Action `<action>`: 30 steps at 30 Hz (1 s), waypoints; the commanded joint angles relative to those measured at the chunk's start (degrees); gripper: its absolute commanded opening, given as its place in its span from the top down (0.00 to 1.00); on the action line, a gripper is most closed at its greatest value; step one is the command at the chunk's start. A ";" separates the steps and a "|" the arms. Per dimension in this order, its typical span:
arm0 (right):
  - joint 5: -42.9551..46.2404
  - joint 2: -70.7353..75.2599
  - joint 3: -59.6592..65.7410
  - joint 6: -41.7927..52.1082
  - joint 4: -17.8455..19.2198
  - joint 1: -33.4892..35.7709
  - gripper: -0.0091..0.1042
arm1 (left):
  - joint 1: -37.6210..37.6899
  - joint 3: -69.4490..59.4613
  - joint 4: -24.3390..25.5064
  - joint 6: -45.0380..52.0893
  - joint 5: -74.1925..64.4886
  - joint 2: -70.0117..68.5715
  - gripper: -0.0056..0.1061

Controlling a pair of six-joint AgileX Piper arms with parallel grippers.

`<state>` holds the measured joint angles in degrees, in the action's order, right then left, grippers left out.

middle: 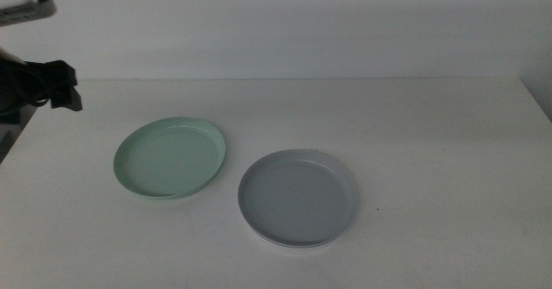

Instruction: Stack the three bowls on top of each other.

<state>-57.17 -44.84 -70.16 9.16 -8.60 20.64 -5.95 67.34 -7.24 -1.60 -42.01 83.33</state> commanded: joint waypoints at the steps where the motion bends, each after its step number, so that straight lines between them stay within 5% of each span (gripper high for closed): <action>1: 3.82 0.05 -1.31 0.32 0.07 -0.30 0.28 | 0.08 4.02 -1.06 0.39 2.04 1.97 0.14; 21: 3.82 0.05 -1.31 0.32 0.07 -0.30 0.28 | 0.18 18.10 -12.26 11.54 -2.26 30.32 0.17; 26: 3.82 0.05 -1.31 0.32 0.07 -0.30 0.28 | 0.18 18.10 -14.20 12.18 -2.20 32.80 0.30; 30: 3.70 0.05 -1.31 0.32 0.03 -0.30 0.28 | 0.18 18.10 -14.62 12.13 -2.53 34.27 0.54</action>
<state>-57.17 -44.84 -70.16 9.16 -8.60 20.64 -5.95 84.11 -19.93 10.44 -44.72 119.61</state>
